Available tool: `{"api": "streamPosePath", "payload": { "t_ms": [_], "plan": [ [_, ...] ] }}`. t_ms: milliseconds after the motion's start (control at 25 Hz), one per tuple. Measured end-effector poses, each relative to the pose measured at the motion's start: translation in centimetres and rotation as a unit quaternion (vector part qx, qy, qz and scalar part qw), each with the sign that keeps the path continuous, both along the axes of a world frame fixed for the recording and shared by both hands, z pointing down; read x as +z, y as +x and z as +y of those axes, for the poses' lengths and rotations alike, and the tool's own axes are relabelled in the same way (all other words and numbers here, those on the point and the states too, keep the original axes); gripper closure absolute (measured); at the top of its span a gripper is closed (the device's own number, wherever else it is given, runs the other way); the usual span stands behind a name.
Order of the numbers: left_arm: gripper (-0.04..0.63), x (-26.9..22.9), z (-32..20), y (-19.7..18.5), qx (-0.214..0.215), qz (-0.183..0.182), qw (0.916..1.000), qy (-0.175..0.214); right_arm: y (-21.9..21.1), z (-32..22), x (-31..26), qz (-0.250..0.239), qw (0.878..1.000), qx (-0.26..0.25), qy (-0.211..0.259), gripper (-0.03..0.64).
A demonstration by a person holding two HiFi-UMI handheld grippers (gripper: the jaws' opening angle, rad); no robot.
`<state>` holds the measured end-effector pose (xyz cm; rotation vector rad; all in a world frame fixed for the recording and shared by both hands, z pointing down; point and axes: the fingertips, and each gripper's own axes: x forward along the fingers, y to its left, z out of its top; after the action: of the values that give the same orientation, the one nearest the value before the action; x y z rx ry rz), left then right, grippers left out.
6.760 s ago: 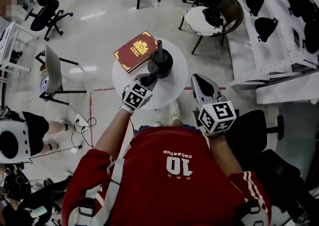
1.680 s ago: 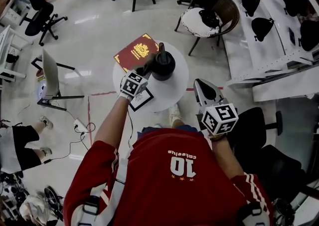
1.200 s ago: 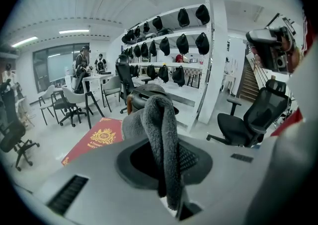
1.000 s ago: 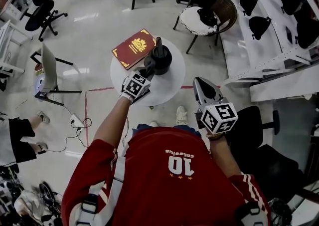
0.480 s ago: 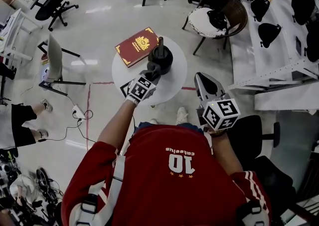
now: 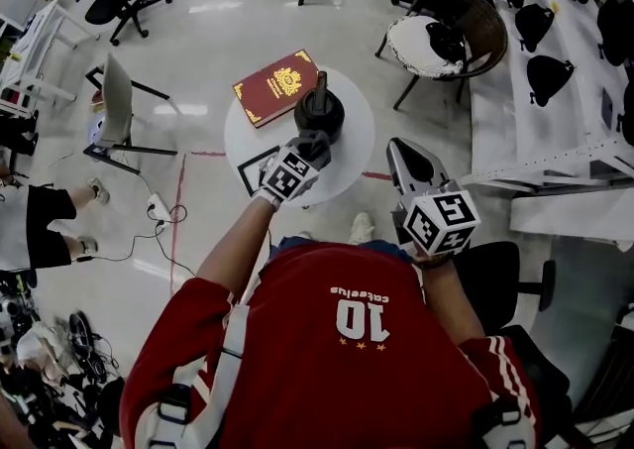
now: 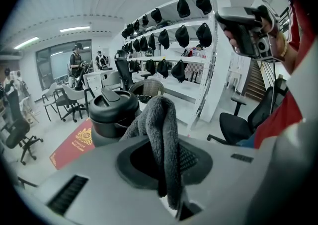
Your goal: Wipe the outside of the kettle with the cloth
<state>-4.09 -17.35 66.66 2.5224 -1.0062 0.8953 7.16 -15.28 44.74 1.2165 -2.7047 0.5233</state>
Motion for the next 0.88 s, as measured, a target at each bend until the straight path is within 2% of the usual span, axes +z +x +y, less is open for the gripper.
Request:
{"api": "streamPosePath", "payload": {
  "t_ms": [280,480,880],
  "plan": [
    [0.548,0.2,-1.2,2.8,-0.003,0.005,1.0000,-0.003,2.0,-1.7,0.2,-0.008,1.000,-0.014,0.002,0.600],
    [0.548,-0.6,-2.4,4.0,-0.020,0.022,0.9996,-0.002,3.4,-2.9,0.1,-0.012,1.000,-0.026,0.006,0.600],
    [0.549,-1.9,-5.7,6.4,-0.060,0.033,0.9976,0.012,6.5,-5.7,0.3,-0.018,0.998,-0.056,0.015,0.600]
  ]
}}
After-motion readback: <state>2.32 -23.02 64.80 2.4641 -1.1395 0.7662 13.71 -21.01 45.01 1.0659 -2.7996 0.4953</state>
